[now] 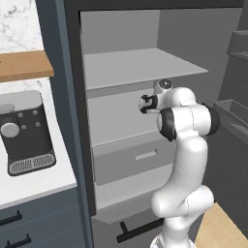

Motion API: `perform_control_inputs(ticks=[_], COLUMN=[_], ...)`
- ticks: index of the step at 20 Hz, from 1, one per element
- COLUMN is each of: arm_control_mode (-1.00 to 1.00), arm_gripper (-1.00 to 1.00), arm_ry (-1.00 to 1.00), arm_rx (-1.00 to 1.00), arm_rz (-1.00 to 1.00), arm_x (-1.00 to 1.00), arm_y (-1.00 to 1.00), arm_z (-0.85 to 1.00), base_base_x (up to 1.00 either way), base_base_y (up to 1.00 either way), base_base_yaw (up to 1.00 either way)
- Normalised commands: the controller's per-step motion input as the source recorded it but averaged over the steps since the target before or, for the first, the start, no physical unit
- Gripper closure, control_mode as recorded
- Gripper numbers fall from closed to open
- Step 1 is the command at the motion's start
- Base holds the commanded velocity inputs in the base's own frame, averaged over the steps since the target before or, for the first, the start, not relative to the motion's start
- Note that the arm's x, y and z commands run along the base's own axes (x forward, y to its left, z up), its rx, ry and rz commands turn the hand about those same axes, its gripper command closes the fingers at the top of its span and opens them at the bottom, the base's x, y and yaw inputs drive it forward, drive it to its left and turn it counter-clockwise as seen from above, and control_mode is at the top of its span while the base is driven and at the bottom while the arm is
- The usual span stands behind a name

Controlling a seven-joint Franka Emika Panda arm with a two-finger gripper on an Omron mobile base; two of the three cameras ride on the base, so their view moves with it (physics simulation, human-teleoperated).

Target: Place one lemon and one chicken drumstick in each tupperware on the nearby counter, to pack two identical lunches.

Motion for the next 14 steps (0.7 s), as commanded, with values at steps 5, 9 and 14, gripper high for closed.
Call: perform_control_inputs(ticks=[5, 9, 14], arm_control_mode=[-1.0, -1.0, -1.0], arm_gripper=[1.0, 1.0, 1.0], arm_ry=[0.1, 0.05, -0.03], arm_rx=[0.0, -0.02, -0.07], arm_rz=[0.0, 0.0, 0.01], arm_x=[0.05, 0.0, -0.8], arm_y=[0.0, 0.04, 0.2], arm_z=[-0.76, -0.85, -0.91], base_base_x=[0.0, 0.0, 0.0], base_base_y=[0.0, 0.0, 0.0], base_base_yaw=[0.0, 0.0, 0.0])
